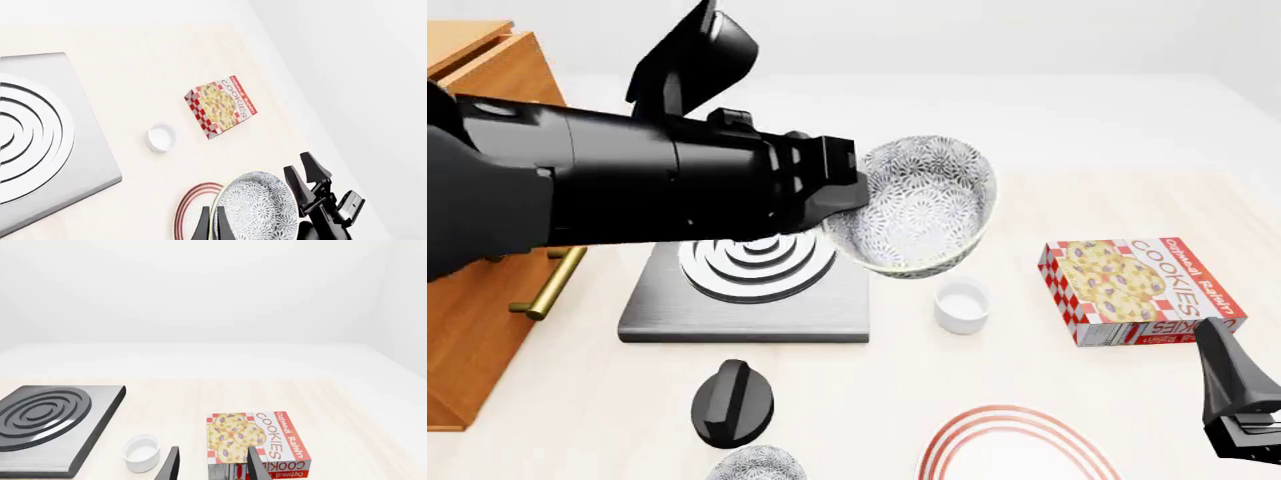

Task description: Pick the akita bowl on the wooden cabinet and place it on the plate.

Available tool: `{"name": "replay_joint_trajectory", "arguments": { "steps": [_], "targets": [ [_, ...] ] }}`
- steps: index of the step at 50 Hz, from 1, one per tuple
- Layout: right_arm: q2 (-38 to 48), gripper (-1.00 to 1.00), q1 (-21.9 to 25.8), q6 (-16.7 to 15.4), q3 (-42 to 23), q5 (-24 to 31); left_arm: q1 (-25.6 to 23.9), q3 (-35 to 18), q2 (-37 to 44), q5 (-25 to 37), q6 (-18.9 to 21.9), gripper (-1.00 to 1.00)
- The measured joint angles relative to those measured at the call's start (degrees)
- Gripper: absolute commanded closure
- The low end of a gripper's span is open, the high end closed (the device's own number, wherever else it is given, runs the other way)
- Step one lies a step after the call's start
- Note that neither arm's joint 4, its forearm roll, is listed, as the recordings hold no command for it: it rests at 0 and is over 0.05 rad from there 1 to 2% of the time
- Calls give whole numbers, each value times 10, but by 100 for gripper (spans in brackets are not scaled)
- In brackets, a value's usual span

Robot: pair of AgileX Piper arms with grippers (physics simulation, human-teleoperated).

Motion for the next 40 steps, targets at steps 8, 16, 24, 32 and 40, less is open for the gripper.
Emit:
{"name": "replay_joint_trajectory", "arguments": {
  "steps": [8, 16, 24, 32, 40],
  "targets": [
    [0, -100, 0, 0, 0, 0, -15, 7, 11, -9, -11, 100],
    [0, -100, 0, 0, 0, 0, -27, 18, 22, -20, -24, 100],
    [0, -100, 0, 0, 0, 0, -31, 33, 33, -35, -34, 100],
    [0, -100, 0, 0, 0, 0, -33, 46, 48, -49, -43, 100],
    [0, -100, 0, 0, 0, 0, -35, 56, 64, -63, -50, 100]
  ]
}}
